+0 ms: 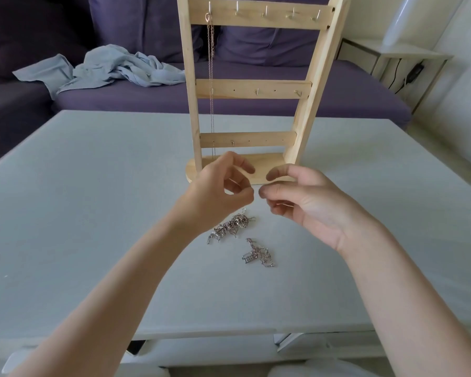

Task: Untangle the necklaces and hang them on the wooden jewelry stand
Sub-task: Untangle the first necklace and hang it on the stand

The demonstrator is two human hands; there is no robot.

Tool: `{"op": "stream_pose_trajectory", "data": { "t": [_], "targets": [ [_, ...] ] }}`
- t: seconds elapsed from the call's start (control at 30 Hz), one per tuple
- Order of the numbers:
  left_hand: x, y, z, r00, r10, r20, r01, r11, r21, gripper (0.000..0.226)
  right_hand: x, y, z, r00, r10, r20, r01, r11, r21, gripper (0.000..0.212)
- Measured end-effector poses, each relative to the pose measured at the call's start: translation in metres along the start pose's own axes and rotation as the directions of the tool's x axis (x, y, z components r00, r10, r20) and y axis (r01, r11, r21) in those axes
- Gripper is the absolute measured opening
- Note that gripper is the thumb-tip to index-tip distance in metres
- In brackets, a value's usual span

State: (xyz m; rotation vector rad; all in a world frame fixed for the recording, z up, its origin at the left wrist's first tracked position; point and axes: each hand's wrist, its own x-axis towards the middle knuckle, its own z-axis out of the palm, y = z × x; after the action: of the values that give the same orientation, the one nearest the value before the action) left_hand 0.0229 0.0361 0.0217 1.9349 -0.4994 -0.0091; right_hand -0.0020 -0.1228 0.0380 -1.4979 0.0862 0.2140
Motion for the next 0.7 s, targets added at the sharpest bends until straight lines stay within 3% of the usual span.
{"op": "stream_pose_trajectory", "data": {
  "t": [0.07, 0.13, 0.2, 0.3, 0.4, 0.53, 0.7],
  "targets": [
    [0.000, -0.004, 0.000, 0.997, -0.063, 0.038, 0.059, 0.994, 0.090, 0.024, 0.001, 0.004, -0.003, 0.999, -0.045, 0.022, 0.049, 0.944, -0.327, 0.019],
    [-0.005, -0.009, 0.002, 0.982, -0.140, 0.124, 0.109, 0.967, 0.231, 0.018, 0.003, 0.013, -0.004, 0.999, -0.037, 0.039, 0.053, 0.720, -0.692, 0.016],
    [-0.012, -0.014, 0.007, 0.958, -0.193, 0.214, 0.107, 0.927, 0.360, 0.016, 0.004, 0.022, -0.002, 0.999, 0.020, 0.047, 0.031, 0.506, -0.862, 0.010],
    [-0.024, -0.020, 0.022, 0.926, -0.232, 0.298, 0.080, 0.891, 0.448, 0.027, 0.004, 0.029, 0.001, 0.997, 0.069, 0.041, 0.007, 0.430, -0.903, 0.009],
    [-0.029, -0.021, 0.034, 0.948, -0.184, 0.259, 0.003, 0.822, 0.570, 0.034, 0.004, 0.032, 0.005, 0.996, 0.089, 0.009, -0.024, 0.369, -0.929, 0.017],
    [-0.027, -0.021, 0.037, 0.957, -0.167, 0.239, 0.003, 0.825, 0.564, 0.029, 0.004, 0.036, 0.011, 0.995, 0.098, 0.011, -0.022, 0.329, -0.944, 0.009],
    [-0.024, -0.018, 0.030, 0.956, -0.148, 0.252, -0.005, 0.855, 0.519, 0.033, 0.004, 0.032, 0.007, 0.992, 0.123, -0.028, -0.064, 0.300, -0.952, 0.014]
  ]
}}
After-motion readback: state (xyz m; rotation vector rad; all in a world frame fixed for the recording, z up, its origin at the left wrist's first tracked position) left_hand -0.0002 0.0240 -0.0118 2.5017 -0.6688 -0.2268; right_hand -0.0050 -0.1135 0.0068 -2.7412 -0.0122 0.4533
